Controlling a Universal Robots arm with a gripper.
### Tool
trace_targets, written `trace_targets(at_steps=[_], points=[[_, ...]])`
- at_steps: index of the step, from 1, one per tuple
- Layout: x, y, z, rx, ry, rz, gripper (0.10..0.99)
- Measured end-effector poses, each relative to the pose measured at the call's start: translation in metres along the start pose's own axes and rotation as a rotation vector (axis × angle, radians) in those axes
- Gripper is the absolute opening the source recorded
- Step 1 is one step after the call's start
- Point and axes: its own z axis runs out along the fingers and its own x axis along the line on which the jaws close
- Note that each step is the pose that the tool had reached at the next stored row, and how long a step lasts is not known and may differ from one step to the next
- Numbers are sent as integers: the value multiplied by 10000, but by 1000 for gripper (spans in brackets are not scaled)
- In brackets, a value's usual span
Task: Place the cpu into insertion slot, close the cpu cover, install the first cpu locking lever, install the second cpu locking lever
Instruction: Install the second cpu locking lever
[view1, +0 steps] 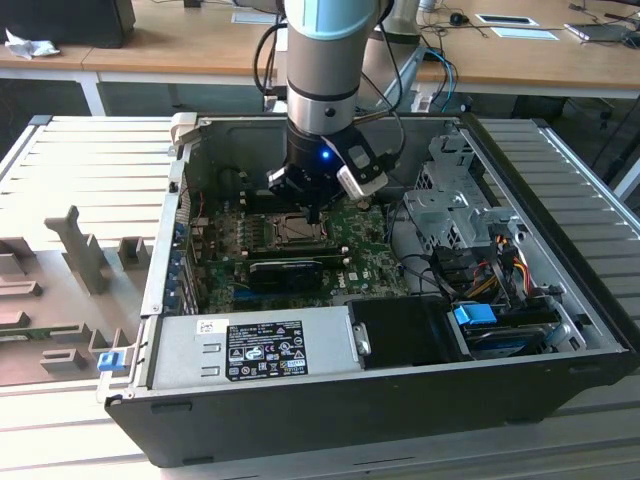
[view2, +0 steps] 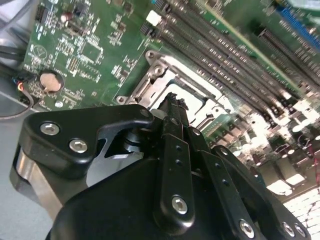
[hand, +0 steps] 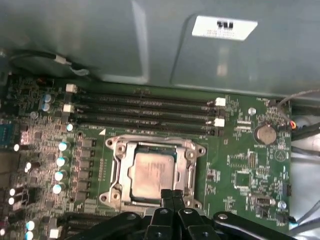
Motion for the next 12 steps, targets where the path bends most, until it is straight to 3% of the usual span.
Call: trace_targets(at_steps=[6,12], points=[[-1,-24,-127,-1,-1,-3,106],[9,-98,-136,1,0,-1,106]])
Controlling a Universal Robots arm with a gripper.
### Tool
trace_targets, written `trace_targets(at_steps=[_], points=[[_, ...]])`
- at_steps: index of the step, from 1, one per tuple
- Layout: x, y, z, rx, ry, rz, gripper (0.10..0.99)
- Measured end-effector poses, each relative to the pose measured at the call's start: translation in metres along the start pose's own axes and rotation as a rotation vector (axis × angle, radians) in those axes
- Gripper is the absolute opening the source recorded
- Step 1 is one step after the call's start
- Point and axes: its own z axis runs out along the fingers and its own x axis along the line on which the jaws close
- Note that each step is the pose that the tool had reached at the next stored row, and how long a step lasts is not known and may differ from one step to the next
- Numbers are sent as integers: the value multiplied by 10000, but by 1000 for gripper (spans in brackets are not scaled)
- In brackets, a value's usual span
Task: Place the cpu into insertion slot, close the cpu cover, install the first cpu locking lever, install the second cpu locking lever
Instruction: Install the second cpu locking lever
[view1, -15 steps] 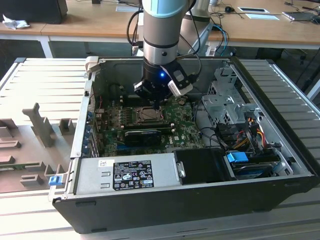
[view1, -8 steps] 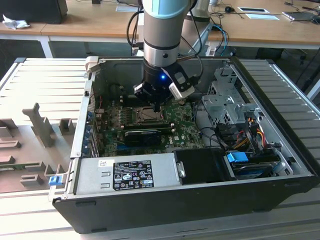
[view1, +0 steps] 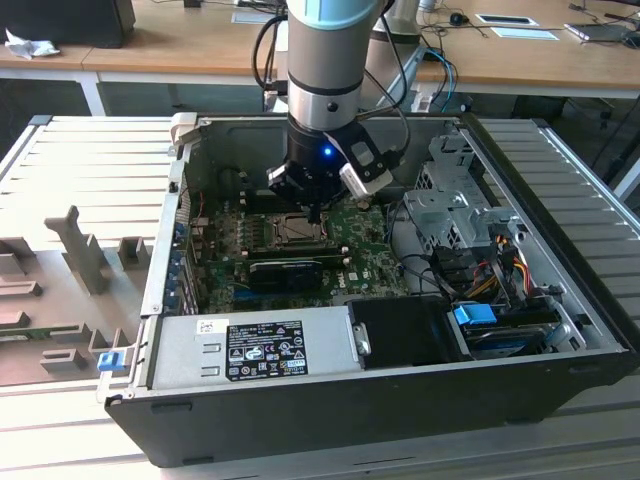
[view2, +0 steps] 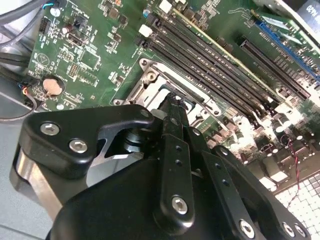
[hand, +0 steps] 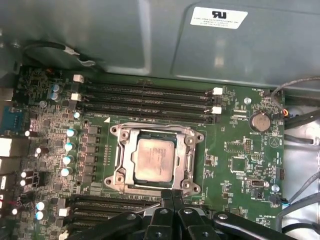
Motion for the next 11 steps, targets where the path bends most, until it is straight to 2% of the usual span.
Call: trace_targets(at_steps=[8,11], points=[[13,-60,-4,0,-1,3,106],[70,-82,50,-22,-10,-1,106]])
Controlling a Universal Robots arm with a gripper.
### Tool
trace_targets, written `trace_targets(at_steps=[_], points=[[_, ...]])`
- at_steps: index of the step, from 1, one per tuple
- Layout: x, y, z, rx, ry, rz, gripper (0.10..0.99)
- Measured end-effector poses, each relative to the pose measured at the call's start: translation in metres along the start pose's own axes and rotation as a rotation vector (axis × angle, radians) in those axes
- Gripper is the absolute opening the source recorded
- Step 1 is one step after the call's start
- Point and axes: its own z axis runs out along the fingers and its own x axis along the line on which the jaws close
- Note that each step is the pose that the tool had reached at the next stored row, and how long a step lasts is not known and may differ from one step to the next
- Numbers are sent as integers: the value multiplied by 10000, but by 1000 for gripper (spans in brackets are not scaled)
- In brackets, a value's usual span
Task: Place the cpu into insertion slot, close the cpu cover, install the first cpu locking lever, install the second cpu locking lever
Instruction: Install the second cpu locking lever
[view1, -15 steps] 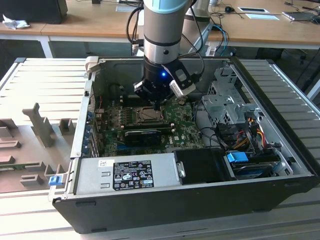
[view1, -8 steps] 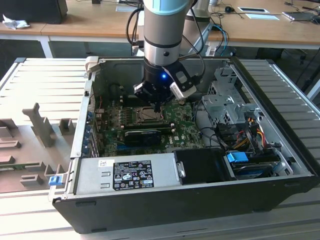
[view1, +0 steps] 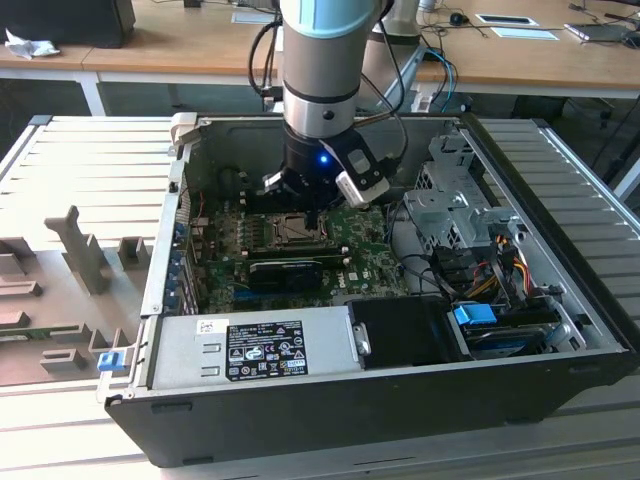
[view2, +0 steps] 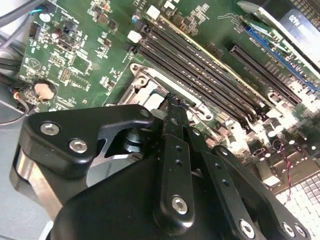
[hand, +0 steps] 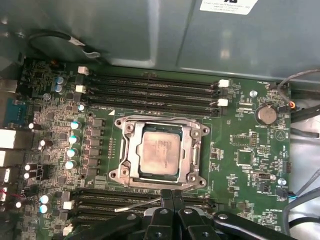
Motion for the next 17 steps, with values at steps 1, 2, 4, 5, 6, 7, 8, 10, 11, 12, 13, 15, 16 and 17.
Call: trace_targets(at_steps=[1,2,4,5,6,7,8,10,11,12,13,15,16,17], points=[[9,-2,13,1,0,1,106],[25,-7,23,0,1,1,106],[120,-8,30,-86,-16,2,106],[178,-2,33,-111,-20,3,106],[184,-3,34,-112,-19,2,106],[188,-5,36,-113,-20,2,106],[196,-6,39,-113,-20,3,106],[204,-6,42,-110,-19,3,106],[204,-6,43,-111,-18,1,106],[205,-6,45,-113,-19,1,106],[212,-6,49,-114,-20,4,106],[240,-4,56,-114,-21,2,106],[271,-2,65,-116,-24,2,106],[282,-4,83,-123,-25,3,106]])
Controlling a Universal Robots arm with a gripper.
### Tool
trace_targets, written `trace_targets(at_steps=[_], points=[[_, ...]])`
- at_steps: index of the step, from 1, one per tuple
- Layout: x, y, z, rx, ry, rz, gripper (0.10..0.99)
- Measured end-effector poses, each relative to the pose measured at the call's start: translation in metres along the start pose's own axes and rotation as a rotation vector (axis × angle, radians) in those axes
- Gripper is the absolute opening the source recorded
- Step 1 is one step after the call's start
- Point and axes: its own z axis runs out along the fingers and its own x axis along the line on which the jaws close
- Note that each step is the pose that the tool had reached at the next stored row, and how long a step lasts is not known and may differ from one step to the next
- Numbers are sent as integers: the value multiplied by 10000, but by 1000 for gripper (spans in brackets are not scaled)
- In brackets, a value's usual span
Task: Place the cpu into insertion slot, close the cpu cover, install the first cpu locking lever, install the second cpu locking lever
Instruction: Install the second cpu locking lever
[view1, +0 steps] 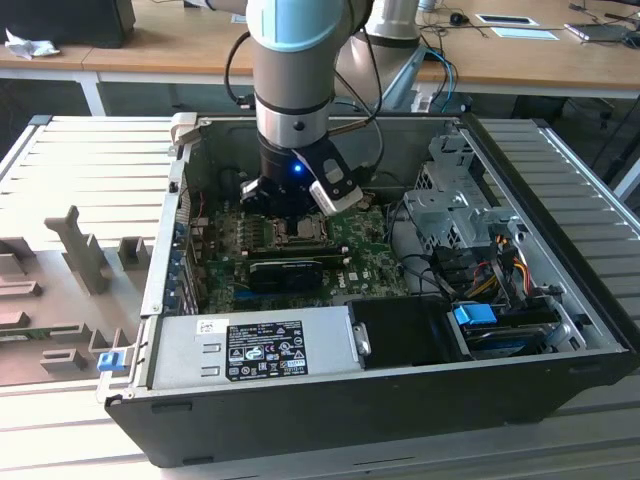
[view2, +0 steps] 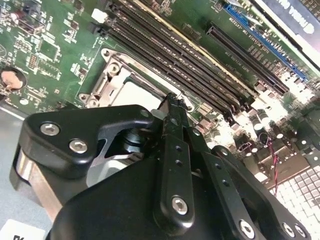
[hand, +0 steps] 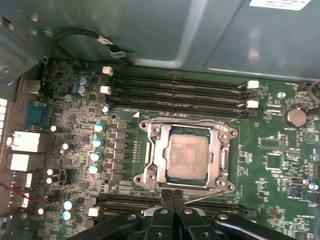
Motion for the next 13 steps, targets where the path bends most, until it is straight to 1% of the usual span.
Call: trace_targets(at_steps=[1,5,7,9,11,13], points=[[3,-13,27,-4,1,-2,106],[7,-48,37,-24,-1,0,106],[81,-59,37,-115,-8,-5,106],[128,-68,56,-197,-17,-9,106],[139,-89,83,-253,-22,-12,106],[144,-103,102,-360,-32,-8,106]])
